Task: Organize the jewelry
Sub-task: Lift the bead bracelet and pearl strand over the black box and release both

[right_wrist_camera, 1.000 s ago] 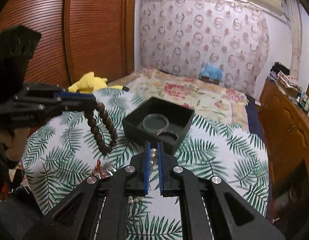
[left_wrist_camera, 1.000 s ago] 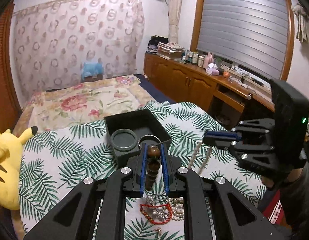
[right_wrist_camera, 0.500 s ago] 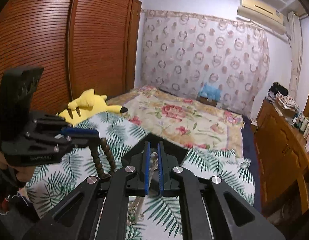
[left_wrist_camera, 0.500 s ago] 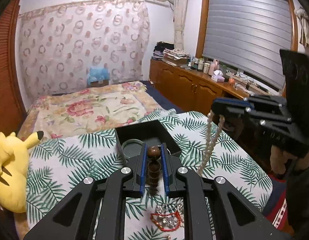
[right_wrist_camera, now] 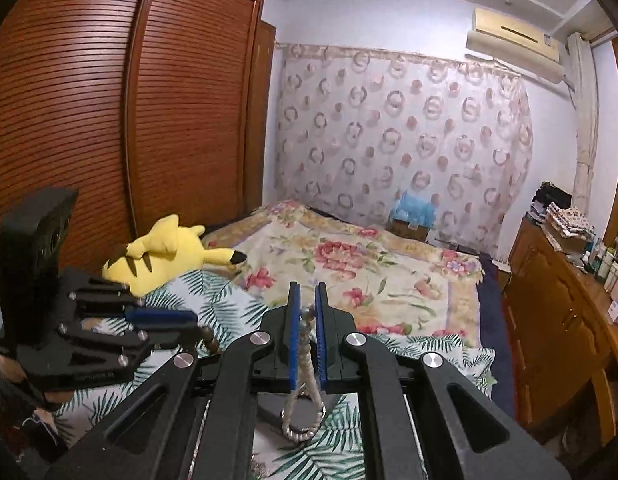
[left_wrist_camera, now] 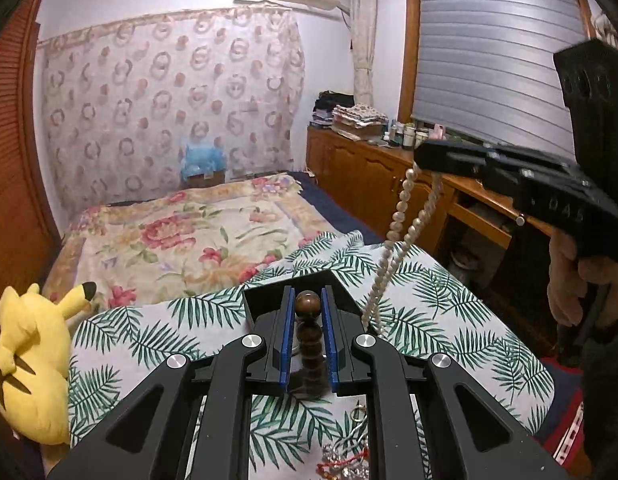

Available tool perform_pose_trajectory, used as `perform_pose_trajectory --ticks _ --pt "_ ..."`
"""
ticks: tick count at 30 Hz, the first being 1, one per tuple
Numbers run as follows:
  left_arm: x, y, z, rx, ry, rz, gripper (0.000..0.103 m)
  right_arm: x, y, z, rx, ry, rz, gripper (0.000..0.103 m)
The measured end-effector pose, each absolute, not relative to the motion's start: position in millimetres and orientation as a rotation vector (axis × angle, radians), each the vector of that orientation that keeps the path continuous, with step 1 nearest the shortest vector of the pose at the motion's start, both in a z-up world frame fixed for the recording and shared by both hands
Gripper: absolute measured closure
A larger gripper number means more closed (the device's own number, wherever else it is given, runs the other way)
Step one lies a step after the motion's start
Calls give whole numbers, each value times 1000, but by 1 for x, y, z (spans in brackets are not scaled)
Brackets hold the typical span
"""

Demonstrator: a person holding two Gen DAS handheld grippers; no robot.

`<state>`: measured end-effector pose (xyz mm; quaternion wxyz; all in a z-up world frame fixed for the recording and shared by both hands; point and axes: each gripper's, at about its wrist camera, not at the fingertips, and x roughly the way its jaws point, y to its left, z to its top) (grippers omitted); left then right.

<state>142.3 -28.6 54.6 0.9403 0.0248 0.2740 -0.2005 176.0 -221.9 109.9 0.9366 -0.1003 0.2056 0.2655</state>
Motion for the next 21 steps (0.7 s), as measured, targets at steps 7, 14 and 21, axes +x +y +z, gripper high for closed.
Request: perform_pose_trajectory --ticks 7,14,21 --pt "147 -29 56 54 560 -404 91 205 -220 117 -174 427 532 95" --pt "159 -30 57 65 566 -399 91 228 -214 121 -172 425 515 95" --pt "174 -33 48 79 587 -385 91 257 -212 91 -175 502 491 95"
